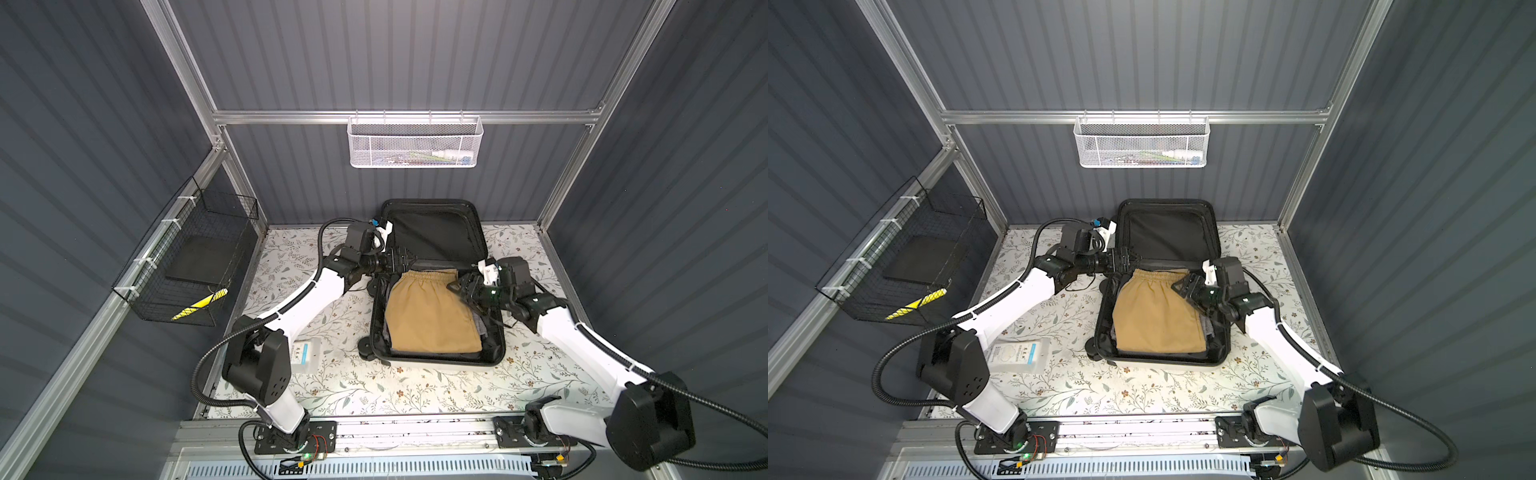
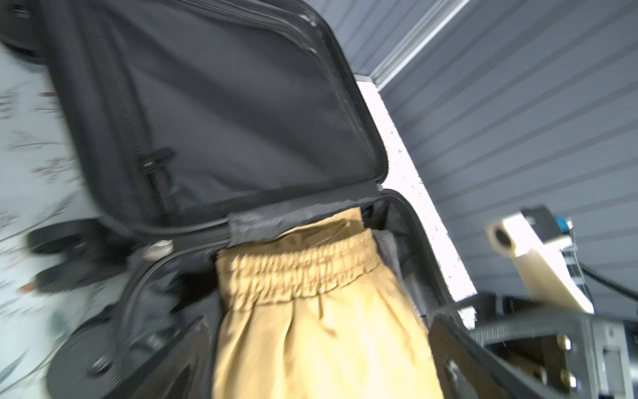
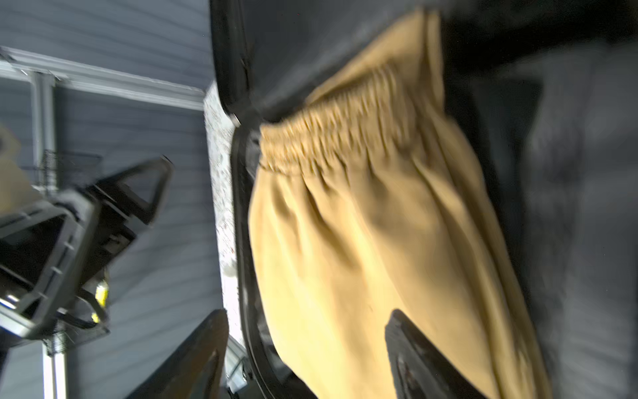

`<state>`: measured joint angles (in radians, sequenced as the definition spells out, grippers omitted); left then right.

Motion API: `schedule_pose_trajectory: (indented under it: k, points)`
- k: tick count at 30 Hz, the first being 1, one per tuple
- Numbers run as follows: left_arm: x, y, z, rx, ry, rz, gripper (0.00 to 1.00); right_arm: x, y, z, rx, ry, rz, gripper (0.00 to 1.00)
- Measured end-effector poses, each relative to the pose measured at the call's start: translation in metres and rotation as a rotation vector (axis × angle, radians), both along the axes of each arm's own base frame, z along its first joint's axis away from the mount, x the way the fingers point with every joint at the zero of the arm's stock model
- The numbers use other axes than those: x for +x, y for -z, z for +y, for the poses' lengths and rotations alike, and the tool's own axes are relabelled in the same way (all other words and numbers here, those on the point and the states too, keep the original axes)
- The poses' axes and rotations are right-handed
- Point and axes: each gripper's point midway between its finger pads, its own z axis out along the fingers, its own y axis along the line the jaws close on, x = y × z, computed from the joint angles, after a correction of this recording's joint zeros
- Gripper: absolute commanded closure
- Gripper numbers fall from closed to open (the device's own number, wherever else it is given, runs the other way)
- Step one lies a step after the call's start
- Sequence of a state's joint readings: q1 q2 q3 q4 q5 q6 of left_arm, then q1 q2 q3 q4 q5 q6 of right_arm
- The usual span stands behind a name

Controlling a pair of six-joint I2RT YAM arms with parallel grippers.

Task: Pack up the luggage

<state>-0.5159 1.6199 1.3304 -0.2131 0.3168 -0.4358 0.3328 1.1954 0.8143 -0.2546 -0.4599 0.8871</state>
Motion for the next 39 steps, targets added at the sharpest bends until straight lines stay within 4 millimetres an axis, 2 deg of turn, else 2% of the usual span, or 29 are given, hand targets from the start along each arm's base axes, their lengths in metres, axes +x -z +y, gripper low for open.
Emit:
schedule_pose_trajectory:
  k: [5, 9, 12, 15, 20, 22, 24, 25, 31, 35, 39]
  points:
    - [-0.013, 0.02, 0.018, 0.051, -0.049, 0.033, 0.0, -0.04, 0.024, 0.003, -0.032, -0.028, 0.044, 0.24]
    - [-0.019, 0.035, 0.026, 0.078, -0.078, 0.067, 0.0, -0.054, 0.036, -0.003, -0.056, -0.02, 0.079, 0.23]
    - [-0.022, 0.042, 0.033, 0.094, -0.105, 0.079, 0.0, -0.059, 0.036, -0.008, -0.08, -0.018, 0.091, 0.22]
    - [-0.028, 0.039, 0.042, 0.1, -0.134, 0.071, 0.0, -0.061, 0.022, -0.011, -0.1, -0.024, 0.07, 0.21]
    - [-0.038, 0.023, 0.061, 0.119, -0.194, 0.04, 0.0, -0.048, -0.034, -0.007, -0.09, -0.041, -0.051, 0.16]
    - [-0.043, 0.02, 0.072, 0.147, -0.226, 0.04, 0.0, -0.044, -0.053, -0.005, -0.08, -0.046, -0.09, 0.1]
    - [-0.049, 0.02, 0.084, 0.183, -0.266, 0.052, 0.0, -0.04, -0.066, -0.003, -0.077, -0.051, -0.109, 0.01]
    - [-0.053, 0.019, 0.091, 0.198, -0.287, 0.058, 0.0, -0.039, -0.07, -0.002, -0.076, -0.055, -0.115, 0.01]
    - [-0.086, 0.023, 0.134, 0.233, -0.443, 0.097, 0.0, -0.034, -0.076, 0.0, -0.083, -0.059, -0.106, 0.01]
    - [-0.107, 0.048, 0.165, 0.3, -0.559, 0.17, 0.0, -0.031, -0.078, 0.002, -0.076, -0.06, -0.104, 0.01]
    - [-0.117, 0.074, 0.191, 0.38, -0.656, 0.242, 0.0, -0.018, -0.082, 0.01, -0.064, -0.065, -0.106, 0.01]
